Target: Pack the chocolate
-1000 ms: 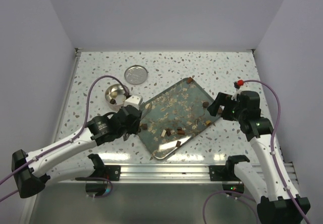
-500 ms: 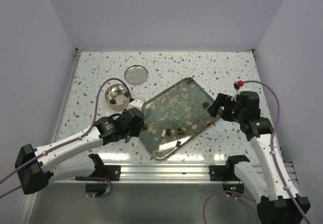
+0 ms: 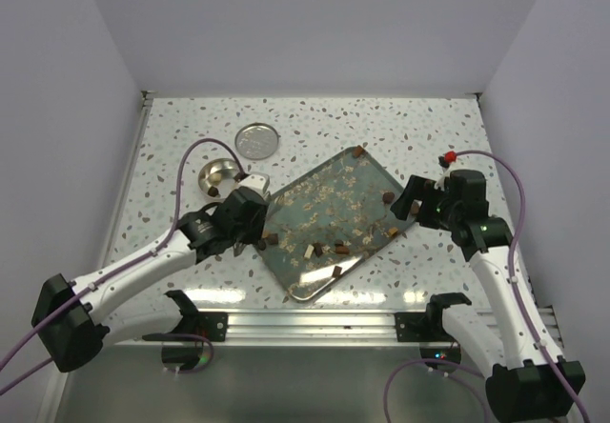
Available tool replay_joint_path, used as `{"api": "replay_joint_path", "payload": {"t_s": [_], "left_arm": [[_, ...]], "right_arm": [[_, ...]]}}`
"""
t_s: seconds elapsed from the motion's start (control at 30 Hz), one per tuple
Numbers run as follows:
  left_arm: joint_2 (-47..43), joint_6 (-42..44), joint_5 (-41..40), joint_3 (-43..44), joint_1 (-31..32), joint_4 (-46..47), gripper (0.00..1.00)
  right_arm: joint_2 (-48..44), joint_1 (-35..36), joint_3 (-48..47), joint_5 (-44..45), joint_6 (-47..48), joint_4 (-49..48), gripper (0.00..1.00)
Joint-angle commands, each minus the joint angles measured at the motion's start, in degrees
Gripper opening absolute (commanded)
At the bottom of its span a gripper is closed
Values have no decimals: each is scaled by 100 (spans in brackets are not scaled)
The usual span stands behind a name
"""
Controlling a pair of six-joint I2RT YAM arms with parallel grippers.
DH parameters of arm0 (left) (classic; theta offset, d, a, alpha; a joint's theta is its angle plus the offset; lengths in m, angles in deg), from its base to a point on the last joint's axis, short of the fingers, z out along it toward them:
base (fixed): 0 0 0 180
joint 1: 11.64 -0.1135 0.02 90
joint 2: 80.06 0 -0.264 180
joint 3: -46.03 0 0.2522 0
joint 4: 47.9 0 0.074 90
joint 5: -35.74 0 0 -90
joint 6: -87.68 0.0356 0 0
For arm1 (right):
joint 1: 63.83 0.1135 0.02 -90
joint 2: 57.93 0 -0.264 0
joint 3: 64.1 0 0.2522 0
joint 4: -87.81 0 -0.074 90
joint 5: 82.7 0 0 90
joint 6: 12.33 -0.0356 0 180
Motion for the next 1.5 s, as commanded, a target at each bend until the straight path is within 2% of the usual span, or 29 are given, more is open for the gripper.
{"api": "replay_joint_path", "payload": {"t_s": [0.0,0.33,1.0,1.47], "left_arm": [[60,360,221,156,-67,429,46],[236,501,494,112,-67,675,46],[622,615,90,367,-50,464,45],[1123,615,-323,771,284,122,43]], "right_arm": [[72,15,-260,97,-77,-198,97],[160,24,-260,106,-68,-242,97],[230,24,-243,-8,38,-313,97],[283,24,-242,-96,222,-313,98]]}}
